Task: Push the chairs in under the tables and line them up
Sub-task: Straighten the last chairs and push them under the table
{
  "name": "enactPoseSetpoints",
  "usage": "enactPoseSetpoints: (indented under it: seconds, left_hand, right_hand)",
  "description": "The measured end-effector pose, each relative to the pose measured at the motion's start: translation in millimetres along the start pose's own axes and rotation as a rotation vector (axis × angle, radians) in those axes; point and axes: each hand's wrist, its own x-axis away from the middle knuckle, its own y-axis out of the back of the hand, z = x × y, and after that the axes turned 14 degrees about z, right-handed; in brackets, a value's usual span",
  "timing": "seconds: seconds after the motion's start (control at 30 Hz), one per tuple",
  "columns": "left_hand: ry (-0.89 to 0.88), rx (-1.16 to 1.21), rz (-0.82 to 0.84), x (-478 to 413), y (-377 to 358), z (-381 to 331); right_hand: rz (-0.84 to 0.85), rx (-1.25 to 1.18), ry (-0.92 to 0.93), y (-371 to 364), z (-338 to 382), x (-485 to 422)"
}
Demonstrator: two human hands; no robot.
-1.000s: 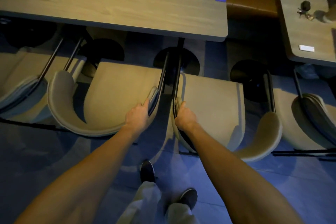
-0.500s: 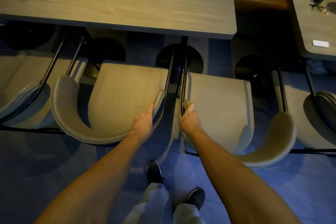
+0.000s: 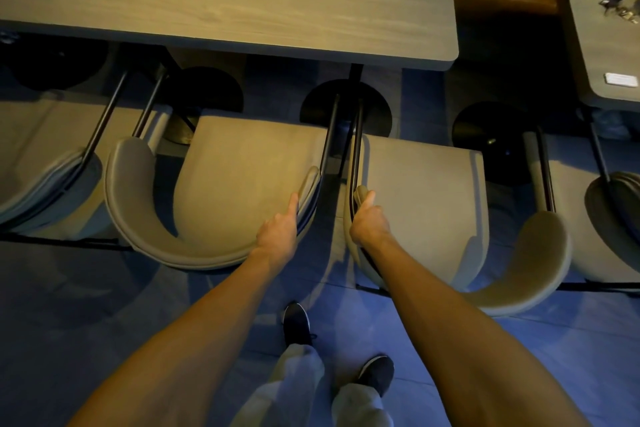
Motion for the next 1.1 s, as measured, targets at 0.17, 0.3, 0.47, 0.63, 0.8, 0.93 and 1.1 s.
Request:
enactPoseSetpoints:
  seconds: [0.17,0.3,0.47,0.63,0.8,0.93,1.1]
  left_hand:
    - [-0.049,0.061,0.013,-6,-2,6]
    - [-0.121,0.169,0.019,1,-3,25]
    - [-0.115,0.223,0.020,26,8,45]
    - [-0.069,0.273,-0.006,60,29,59]
    - [-0.039,0.313,-0.100,110,50,63]
    - [-0.032,0.313,-0.172,144,71,66]
    - [-0.028,0.285,-0.220,171,93,87]
  right_hand:
    - [0.036,0.031,-0.016,4,-1,8]
    - [0.094,0.037,-0.012,16,-3,16]
    - [0.164,0.090,0.028,34,-14,49]
    - [0.188,0.121,0.146,58,-5,97]
    - [0.154,0.180,0.325,80,22,146]
    - [0.097,0.211,0.419,86,44,180]
    - [0.054,0.264,0.484,76,74,203]
